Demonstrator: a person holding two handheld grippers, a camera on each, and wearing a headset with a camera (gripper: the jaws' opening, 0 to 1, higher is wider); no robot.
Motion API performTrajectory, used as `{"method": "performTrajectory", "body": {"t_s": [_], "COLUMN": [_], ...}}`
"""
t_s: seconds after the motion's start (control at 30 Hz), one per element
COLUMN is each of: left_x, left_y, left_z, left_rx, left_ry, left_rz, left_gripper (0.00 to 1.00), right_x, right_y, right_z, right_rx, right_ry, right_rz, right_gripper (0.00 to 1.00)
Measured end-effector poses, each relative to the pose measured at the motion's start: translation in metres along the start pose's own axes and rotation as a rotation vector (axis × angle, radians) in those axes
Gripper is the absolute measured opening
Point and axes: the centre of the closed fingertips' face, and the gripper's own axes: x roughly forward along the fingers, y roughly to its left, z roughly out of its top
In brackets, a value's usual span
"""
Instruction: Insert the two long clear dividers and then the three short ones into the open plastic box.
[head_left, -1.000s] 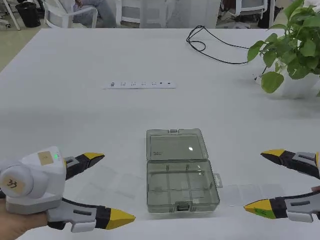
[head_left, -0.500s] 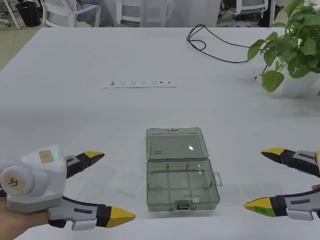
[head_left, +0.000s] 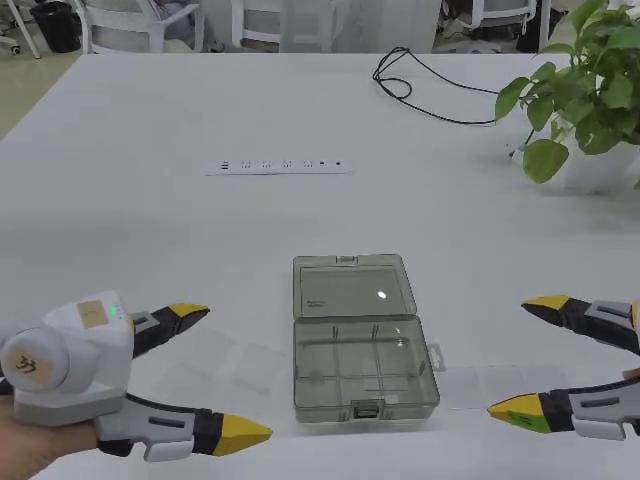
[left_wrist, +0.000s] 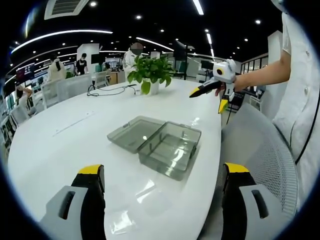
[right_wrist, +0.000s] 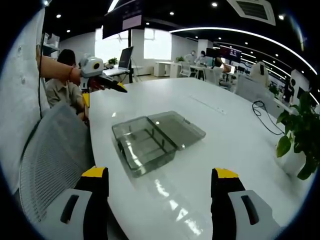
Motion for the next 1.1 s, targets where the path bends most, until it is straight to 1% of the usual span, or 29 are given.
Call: {"method": "performTrajectory", "body": {"t_s": [0.3,0.7,0.77,0.97,1.03,1.1], "left_x": [0.000,0.000,-0.001,-0.004,-0.004,-0.005], "left_y": [-0.001,0.002,0.005,0.015,0.020,0.024], "left_z": [0.000,-0.002,-0.004,-0.011,-0.015,-0.020], "left_rx": [-0.002,-0.011,-0.018,-0.040,-0.058,-0.056], "left_ry": [0.000,0.006,0.006,0.025,0.035,0.049], "left_rz": [-0.001,0.006,0.015,0.043,0.052,0.066], "left_gripper": [1.00,1.00,1.00,0.97,0.97,0.96], "right_x": [0.000,-0.001,-0.001,-0.001,-0.001,0.000], "right_y": [-0.001,-0.002,-0.002,-0.001,0.000,0.001], "right_z": [0.001,0.002,0.002,0.002,0.002,0.002], "right_rx": [-0.001,0.000,-0.002,0.004,0.009,0.004], "right_ry": [-0.002,-0.007,-0.007,-0.011,-0.013,-0.013], "right_rz": [-0.001,-0.004,-0.004,-0.006,-0.006,-0.005], "right_gripper": [0.85,0.85,0.85,0.84,0.84,0.84]}}
